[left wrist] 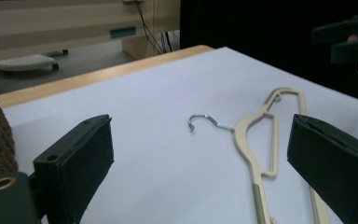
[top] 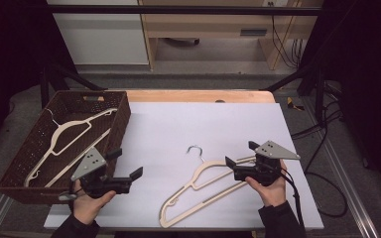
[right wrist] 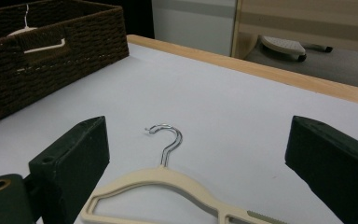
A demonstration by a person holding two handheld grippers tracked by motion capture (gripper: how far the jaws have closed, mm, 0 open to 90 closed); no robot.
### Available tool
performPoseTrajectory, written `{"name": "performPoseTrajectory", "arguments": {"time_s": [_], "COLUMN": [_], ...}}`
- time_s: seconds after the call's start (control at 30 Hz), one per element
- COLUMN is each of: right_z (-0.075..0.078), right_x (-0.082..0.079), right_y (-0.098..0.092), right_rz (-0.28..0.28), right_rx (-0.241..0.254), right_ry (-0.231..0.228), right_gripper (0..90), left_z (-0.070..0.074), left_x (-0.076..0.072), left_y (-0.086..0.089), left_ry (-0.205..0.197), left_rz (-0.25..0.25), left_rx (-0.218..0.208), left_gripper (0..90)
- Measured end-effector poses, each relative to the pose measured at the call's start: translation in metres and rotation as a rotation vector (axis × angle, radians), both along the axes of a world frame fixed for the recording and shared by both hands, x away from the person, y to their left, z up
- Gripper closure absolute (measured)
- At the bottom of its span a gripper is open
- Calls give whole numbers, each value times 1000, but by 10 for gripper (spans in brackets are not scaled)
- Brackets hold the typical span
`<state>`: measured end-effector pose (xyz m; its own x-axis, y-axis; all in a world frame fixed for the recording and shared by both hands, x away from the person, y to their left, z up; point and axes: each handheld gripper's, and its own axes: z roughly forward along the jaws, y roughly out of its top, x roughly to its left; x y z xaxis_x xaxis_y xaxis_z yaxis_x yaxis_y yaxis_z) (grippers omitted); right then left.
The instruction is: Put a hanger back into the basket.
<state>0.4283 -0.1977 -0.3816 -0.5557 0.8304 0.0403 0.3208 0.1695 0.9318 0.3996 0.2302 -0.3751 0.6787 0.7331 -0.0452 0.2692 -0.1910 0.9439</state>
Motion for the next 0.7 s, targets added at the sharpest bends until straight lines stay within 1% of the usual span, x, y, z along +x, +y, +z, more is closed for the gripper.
{"name": "performPoseTrajectory", "arguments": {"time_s": [0.1,0.2,0.23,0.27,0.37,0.43,0.57,0.6,0.67,0.7], "right_z": [-2,-5,-7,-7,-11,-14,-18,-19,-20,-22], "right_x": [3,7,9,9,14,17,26,29,33,38], "right_y": [3,9,14,14,22,28,41,47,55,60], "right_rz": [-2,-1,-1,-1,5,10,8,15,13,20], "right_rx": [-5,-18,-34,-34,-59,-70,-94,-113,-130,-147], "right_ry": [13,28,42,42,57,72,95,108,129,140], "right_gripper": [78,82,84,84,93,106,125,140,158,182], "left_z": [-13,-21,-26,-26,-33,-37,-46,-48,-50,-51], "left_x": [0,1,1,1,1,2,5,6,7,7], "left_y": [-9,-16,-20,-20,-27,-30,-33,-34,-35,-35], "left_ry": [37,52,65,65,77,91,117,121,126,127], "left_rz": [-25,-42,-59,-59,-77,-88,-90,-97,-101,-102], "left_rx": [16,33,41,41,56,61,89,96,99,99], "left_gripper": [69,68,68,68,68,70,71,72,72,74]}}
